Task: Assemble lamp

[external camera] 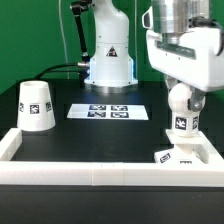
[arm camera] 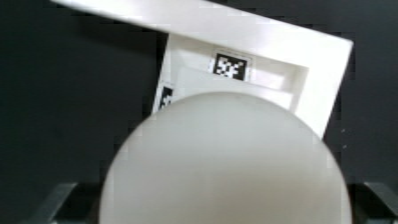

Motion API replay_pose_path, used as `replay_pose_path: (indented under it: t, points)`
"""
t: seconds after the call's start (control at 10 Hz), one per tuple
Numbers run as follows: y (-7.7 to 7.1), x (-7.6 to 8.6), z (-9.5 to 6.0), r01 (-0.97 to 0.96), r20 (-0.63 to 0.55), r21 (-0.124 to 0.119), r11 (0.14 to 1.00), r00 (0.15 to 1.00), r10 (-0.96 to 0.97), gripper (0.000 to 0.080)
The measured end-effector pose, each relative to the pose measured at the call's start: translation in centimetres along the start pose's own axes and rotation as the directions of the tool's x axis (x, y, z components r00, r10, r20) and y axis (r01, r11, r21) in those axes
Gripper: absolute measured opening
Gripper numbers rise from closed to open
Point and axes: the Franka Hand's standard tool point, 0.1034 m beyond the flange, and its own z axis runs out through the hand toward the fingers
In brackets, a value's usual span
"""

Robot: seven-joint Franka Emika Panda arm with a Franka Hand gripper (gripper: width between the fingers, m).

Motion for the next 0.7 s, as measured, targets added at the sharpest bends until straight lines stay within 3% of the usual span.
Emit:
replay_pose_path:
  t: [0.2, 0.4, 0.7]
  points:
    - [0.01, -0.20, 0.05, -0.036, 0.002, -0.005, 0.999, 0.999, 0.036, 0.0580]
    - [0.02, -0.26, 0.07, -0.017, 0.002, -0.006, 1.000, 1.000, 0.017, 0.0687]
    - [-0.37, -0.71, -0.06, 0.255, -0.011, 0.005, 0.967, 0.967, -0.255, 0.0698]
